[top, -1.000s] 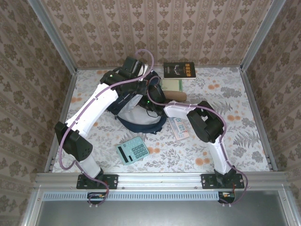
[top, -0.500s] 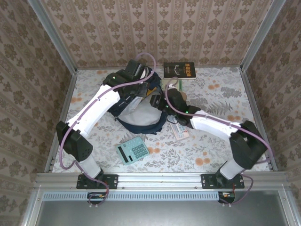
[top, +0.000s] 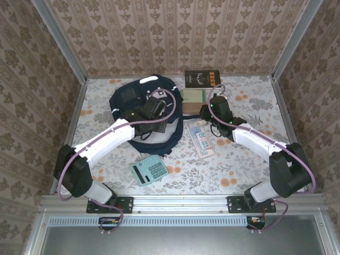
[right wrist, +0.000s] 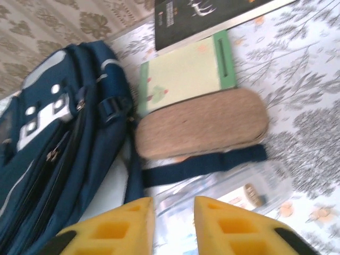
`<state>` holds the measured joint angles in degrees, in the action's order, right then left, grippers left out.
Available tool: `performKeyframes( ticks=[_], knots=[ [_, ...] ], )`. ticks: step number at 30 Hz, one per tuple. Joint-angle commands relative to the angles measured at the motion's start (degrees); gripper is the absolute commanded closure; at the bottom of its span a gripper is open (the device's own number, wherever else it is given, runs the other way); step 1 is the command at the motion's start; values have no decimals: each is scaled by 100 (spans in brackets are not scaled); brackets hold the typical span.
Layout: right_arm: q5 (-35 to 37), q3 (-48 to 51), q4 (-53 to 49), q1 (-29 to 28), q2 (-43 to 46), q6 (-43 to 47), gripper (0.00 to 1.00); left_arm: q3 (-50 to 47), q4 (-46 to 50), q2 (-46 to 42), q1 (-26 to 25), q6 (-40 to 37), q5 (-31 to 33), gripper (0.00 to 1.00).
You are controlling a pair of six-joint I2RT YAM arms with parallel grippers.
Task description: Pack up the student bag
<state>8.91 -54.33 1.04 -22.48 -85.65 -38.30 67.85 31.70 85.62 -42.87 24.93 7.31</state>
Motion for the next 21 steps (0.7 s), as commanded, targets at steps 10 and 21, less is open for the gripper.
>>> performKeyframes(
  ticks=[10, 21],
  knots=[
    [-785, -1762, 357, 1033, -2324, -503, 100, -490, -1088, -249, -89, -237, -106, 84],
    [-1357, -3366, 807, 1505, -4070, -1232, 100, -909, -1604, -600, -134, -224, -234, 22]
  ],
)
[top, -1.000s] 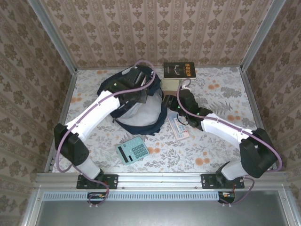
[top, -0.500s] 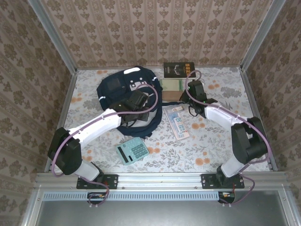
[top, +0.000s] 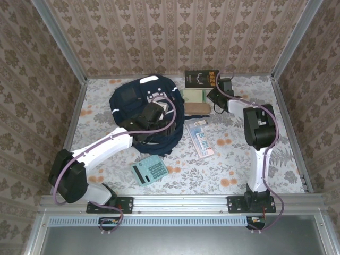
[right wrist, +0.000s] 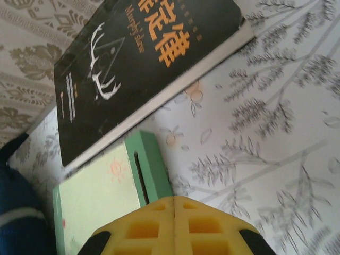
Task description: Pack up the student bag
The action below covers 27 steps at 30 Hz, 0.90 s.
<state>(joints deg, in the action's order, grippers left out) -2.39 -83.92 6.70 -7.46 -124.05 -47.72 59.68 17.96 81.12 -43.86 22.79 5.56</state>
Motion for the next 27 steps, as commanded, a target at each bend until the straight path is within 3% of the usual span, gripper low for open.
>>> performKeyframes(
  ticks=[1, 12, 20, 27],
  knots=[
    [-243, -525, 302, 36, -366, -375, 100, -105, -255, -141, -35, -2, -56, 18],
    [-350, -1856, 445, 332, -1705, -1151, 100, -119, -328, -4, -27, 8, -33, 13],
    [-522, -2433, 464, 377, -1956, -1044, 100, -133, -327, -34, -33, 18, 5, 13],
    [-73, -3088, -566, 386, -2213, -1046, 100, -104, -319, 70, -27, 26, 5, 13]
  ],
)
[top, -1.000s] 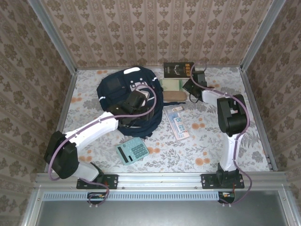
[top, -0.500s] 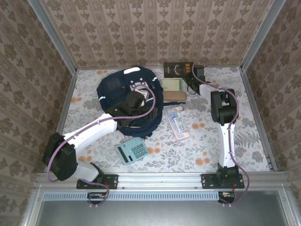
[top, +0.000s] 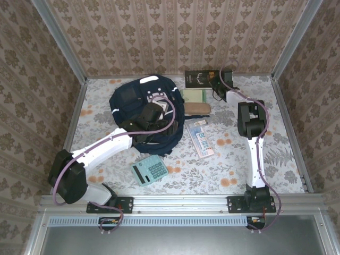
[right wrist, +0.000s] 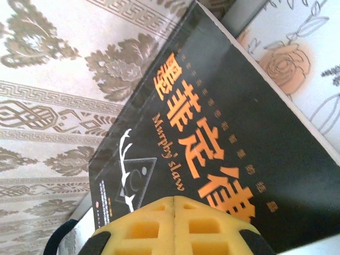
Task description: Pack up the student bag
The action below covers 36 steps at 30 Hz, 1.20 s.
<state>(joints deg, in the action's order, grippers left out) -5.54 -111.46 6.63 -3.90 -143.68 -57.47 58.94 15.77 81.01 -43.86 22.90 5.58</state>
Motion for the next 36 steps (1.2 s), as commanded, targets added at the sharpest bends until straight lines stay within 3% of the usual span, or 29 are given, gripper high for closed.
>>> performKeyframes(
  ticks=[1, 5, 11, 18, 28, 31, 36],
  knots=[
    [302, -495, -813, 30, -313, -75, 100, -15, -95, 94, -26, 15, 12, 13],
    [555, -956, -1969, 53, -481, -130, 100, -7, -81, 116, -27, 39, 3, 13],
    [488, -649, -2545, 169, -312, -143, 100, -30, -83, 42, -27, 56, 12, 13],
    [605, 1432, -1867, 219, 971, -114, 100, -57, -86, -31, -50, 69, -7, 13],
    [325, 5403, -137, 136, 3646, -377, 100, -138, -123, -174, -135, 95, 101, 13],
    [422, 5843, -274, -134, 4366, -83, 100, -139, -101, -182, -167, 92, 136, 13],
    [1033, 5490, -1214, -170, 4901, 635, 100, -143, -97, -208, -209, 90, 184, 13]
  ],
)
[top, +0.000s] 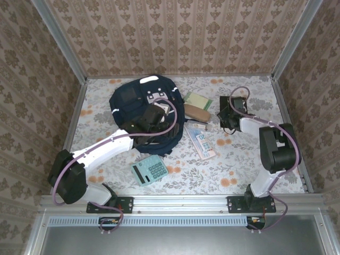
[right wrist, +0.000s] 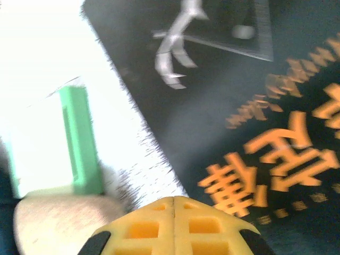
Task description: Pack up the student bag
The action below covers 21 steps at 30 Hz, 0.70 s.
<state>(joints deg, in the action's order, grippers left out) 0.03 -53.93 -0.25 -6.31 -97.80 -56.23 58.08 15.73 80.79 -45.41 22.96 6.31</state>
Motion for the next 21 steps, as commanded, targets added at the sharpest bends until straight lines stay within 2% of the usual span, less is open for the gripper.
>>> performKeyframes(
  ticks=[1, 4, 11, 21],
  knots=[
    [476, -343, -562, 101, 296, 637, 100, -66, -87, -201, -55, 62, 114, 13],
    [448, -761, -957, 214, -33, 972, 99, -58, -87, -210, -63, 40, 129, 13],
    [92, -1060, -897, 363, -939, 1413, 99, -28, -27, -196, -91, -27, 271, 13],
    [-228, 52, -756, 345, -361, 1027, 100, -14, 7, -94, -109, -49, 368, 13]
  ],
)
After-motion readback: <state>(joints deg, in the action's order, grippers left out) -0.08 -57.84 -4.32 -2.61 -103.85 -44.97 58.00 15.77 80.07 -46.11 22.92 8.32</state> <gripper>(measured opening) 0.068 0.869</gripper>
